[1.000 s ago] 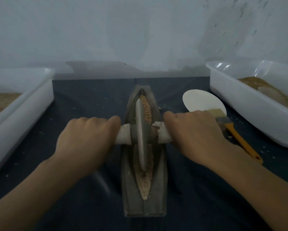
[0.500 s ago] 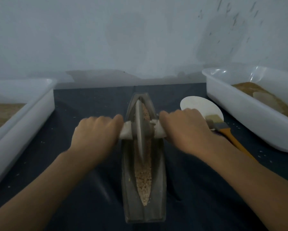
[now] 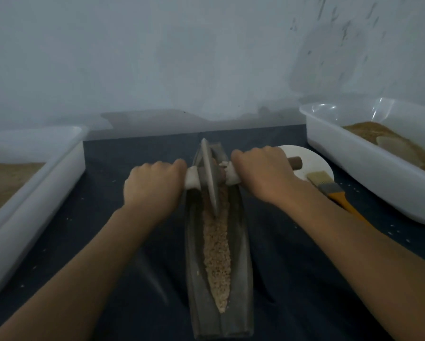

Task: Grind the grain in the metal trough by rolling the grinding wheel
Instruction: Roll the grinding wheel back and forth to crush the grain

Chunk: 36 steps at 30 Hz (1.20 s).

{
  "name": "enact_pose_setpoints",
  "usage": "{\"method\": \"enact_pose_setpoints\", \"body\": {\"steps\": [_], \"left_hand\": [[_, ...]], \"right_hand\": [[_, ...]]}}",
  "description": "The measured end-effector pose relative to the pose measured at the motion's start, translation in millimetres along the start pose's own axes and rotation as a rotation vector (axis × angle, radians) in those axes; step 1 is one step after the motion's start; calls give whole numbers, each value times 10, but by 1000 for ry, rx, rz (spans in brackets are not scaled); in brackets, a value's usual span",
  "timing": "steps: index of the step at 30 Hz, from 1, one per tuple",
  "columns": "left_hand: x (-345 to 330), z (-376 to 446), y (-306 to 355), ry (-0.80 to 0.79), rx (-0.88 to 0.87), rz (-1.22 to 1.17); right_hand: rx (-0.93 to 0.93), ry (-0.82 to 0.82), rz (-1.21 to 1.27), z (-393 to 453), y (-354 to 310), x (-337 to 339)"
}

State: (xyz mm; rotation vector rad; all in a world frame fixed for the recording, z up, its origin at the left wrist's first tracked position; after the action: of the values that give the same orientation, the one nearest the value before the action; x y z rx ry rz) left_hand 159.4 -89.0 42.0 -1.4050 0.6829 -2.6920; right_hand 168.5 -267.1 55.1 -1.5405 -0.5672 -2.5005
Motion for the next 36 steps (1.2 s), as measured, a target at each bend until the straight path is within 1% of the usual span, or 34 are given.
{"method": "enact_pose_setpoints", "body": {"steps": [3, 5, 7, 11, 15, 17, 19, 23, 26, 28, 30, 32, 35, 36], "left_hand": [[-67, 42, -29, -43, 35, -32], [-32, -73, -28, -65, 32, -53], [63, -253, -21, -84, -14, -72], [452, -601, 52, -57, -179, -93], [560, -658, 80, -42, -198, -86], [442, -508, 68, -73, -184, -31], [272, -324, 48, -85, -145, 24], [-21, -39, -45, -57, -1, -49], [-82, 25, -61, -73, 43, -69], [0, -14, -34, -76, 14, -24], [133, -120, 4, -71, -50, 26], [259, -274, 25, -91, -123, 37], [429, -535, 64, -126, -239, 26], [490, -582, 71, -152, -250, 2]], "right_hand": [[43, 33, -14, 30, -10, 27], [63, 6, -27, -84, -84, 96], [84, -45, -16, -283, -159, 188], [101, -151, 58, -787, -231, 356], [29, -206, 110, -922, -195, 342], [-6, -192, 128, -777, -139, 279], [-27, -131, 108, -547, -87, 192], [9, -6, 4, -63, -17, 44], [28, 22, -33, 62, 23, 17], [27, -14, 11, -21, 18, 35], [25, -81, 83, -227, -13, 66], [44, -107, 127, -495, -62, 142], [130, -60, 77, -833, -209, 296], [124, -18, 83, -889, -223, 349]]}}
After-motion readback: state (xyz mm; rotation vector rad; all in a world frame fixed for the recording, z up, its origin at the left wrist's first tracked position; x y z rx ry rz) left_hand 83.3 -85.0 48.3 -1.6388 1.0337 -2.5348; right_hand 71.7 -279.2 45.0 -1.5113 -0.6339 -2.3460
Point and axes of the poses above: each hand's wrist, its own z-axis towards the middle knuckle, its own x-axis out of the back of the hand, y = z × x, the point moved 5 cm from there along z, towards the middle knuckle, and after that the axes turned 6 degrees about z, right-handed, at the moved point
